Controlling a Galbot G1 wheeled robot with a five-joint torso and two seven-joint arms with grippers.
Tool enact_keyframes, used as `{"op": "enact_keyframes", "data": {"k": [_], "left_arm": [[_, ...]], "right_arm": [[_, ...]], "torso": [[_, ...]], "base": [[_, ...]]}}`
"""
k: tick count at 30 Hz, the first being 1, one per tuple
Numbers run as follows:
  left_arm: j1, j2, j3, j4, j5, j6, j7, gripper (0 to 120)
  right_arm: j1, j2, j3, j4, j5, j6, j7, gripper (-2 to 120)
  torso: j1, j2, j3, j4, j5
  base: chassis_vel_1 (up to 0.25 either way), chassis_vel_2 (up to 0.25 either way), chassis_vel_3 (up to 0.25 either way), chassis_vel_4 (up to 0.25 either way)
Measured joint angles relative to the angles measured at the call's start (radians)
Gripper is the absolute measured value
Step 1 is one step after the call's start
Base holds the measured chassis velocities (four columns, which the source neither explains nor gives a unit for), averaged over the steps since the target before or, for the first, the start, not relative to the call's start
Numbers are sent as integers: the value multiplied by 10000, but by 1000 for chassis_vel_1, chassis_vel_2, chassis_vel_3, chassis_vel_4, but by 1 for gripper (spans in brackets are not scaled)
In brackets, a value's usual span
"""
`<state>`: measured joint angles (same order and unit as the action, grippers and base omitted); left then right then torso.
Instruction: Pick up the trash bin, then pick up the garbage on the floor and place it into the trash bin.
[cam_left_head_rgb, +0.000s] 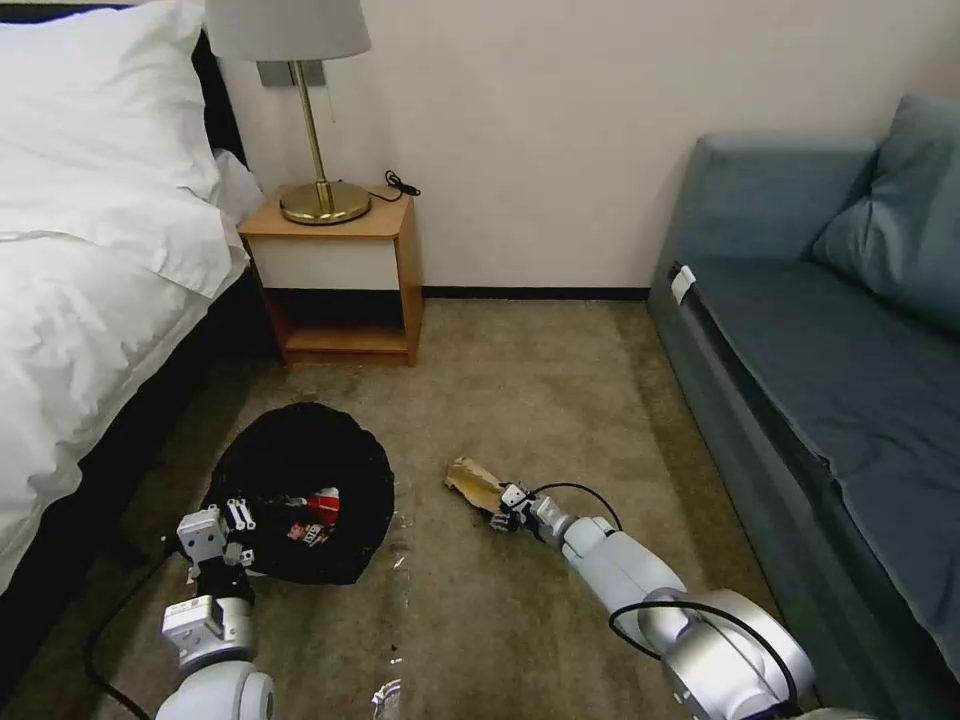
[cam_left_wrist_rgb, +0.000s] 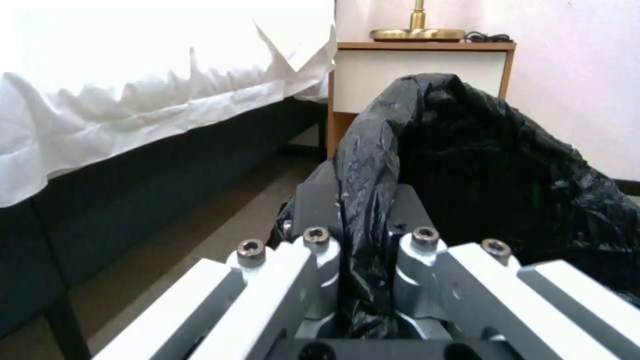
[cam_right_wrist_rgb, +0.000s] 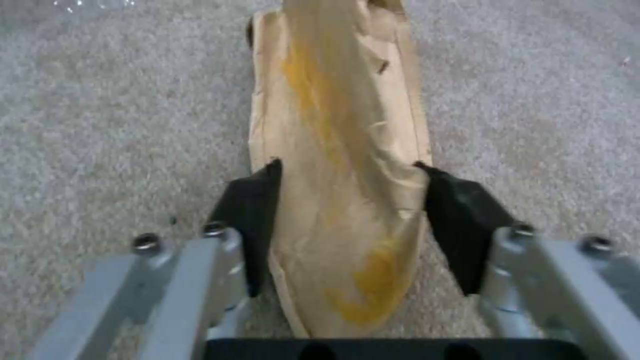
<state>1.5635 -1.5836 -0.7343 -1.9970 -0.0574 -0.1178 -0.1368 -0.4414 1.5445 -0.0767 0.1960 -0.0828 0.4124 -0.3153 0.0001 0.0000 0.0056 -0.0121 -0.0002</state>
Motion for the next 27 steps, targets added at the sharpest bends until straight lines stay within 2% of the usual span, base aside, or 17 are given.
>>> {"op": "enact_keyframes", "data": {"k": [1, 6, 7, 9, 10, 12, 14, 22, 27], "left_arm": [[0, 0, 0, 0, 0, 0, 0, 5], [-57, 15, -11, 4, -6, 0, -11, 5], [-57, 15, -11, 4, -6, 0, -11, 5], [-76, 14, -14, 53, -16, 1, -16, 5], [-76, 14, -14, 53, -16, 1, -16, 5], [-89, 13, -15, 122, -32, 1, -16, 5], [-97, 13, -18, 138, -39, 1, -17, 5], [-130, 20, -30, 175, -71, 5, -23, 5], [-222, -12, 71, 246, -47, 52, -36, 5]], "right_arm": [[0, 0, 0, 0, 0, 0, 0, 48], [0, 70, 94, 3, 1, 27, 77, 27], [0, 70, 94, 3, 1, 27, 77, 27], [-15, 106, 152, 3, -9, 35, 105, 16], [-15, 106, 152, 3, -9, 35, 105, 16], [-52, 105, 179, 3, -35, 40, 92, 4], [-64, 88, 206, 4, -40, 41, 95, 0], [-164, 12, 440, 243, -49, 81, 226, 0], [-449, -337, 854, 1123, 45, 320, 418, 0]], "torso": [[0, 0, 0, 0, 0], [0, 0, 0, 0, 0], [0, 0, 0, 0, 0], [0, 0, 0, 1, 0], [0, 0, 0, 1, 0], [0, 0, 0, 2, 0], [0, 0, 0, 1, 1], [0, -1, 0, 2, 1], [0, -1, 0, 2, 3]], "base": [[0, 0, 0, 0], [0, 0, 0, 0], [0, 0, 0, 0], [0, 0, 0, 0], [0, 0, 0, 0], [0, 0, 0, 0], [0, 0, 0, 0], [0, 0, 0, 0], [0, 0, 0, 0]]}}
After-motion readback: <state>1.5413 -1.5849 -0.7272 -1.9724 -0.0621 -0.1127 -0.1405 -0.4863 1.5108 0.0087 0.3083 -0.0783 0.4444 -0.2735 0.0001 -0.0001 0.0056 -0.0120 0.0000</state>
